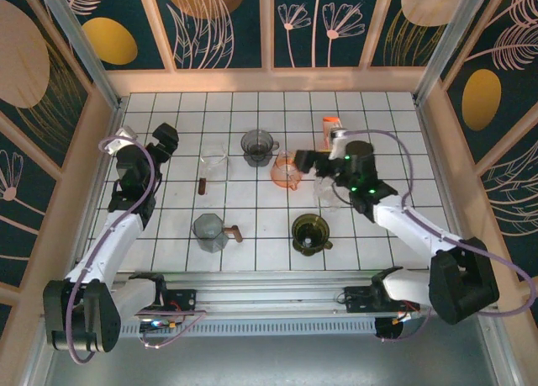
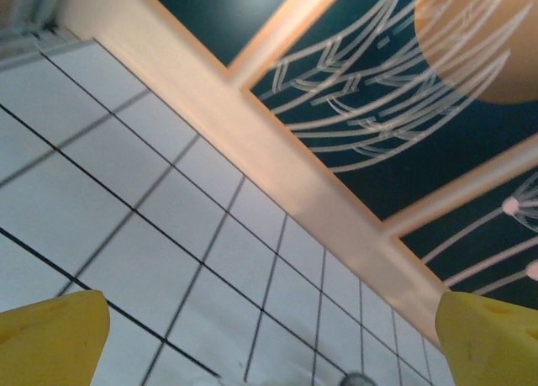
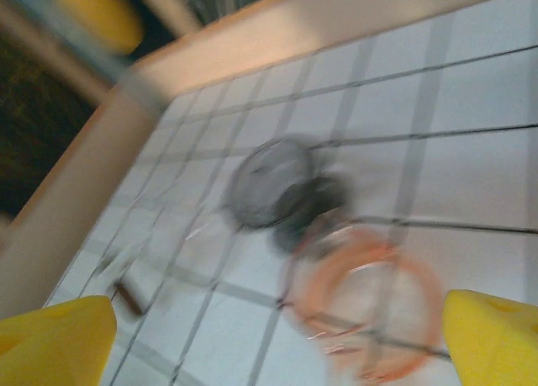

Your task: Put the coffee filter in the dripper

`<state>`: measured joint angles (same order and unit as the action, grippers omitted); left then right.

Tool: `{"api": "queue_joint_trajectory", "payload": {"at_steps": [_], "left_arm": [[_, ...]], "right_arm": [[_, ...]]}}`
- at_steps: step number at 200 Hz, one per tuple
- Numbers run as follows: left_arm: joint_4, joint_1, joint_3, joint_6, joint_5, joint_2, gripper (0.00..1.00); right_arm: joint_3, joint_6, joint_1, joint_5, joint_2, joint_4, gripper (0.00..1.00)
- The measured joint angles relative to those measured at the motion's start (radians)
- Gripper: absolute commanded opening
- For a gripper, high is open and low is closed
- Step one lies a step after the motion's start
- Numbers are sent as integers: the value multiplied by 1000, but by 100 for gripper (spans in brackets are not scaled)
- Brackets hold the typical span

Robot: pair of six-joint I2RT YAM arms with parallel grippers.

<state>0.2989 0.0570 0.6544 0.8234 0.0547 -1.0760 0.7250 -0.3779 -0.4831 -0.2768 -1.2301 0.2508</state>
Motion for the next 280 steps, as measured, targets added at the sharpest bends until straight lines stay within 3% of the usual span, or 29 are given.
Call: {"api": "queue_joint_trajectory", "payload": {"at_steps": [33,78,141,184,235,280], "left_arm": [[-16,0,-19,27,-97,4,99],[-38,0,-27,37,-178,3,99],[-75,0,-27,39,-216,-2,99],[-108,0,-27,38,-216,-2,99],[-132,0,-22,37,-214,-19,99],[-150,0,-7,37,-212,-29,99]], "right_arm": [[65,138,-230,-114,-131,-38,88],[235,296,-393,-187,-349,-176,79],[399,425,-473,-220,-456,-304,78],[420,501,-495,-223,-473,-370,77],[420,563,-529,-241,-477,-419,66],[420,594,-552,-245,-528,-424,63]]}}
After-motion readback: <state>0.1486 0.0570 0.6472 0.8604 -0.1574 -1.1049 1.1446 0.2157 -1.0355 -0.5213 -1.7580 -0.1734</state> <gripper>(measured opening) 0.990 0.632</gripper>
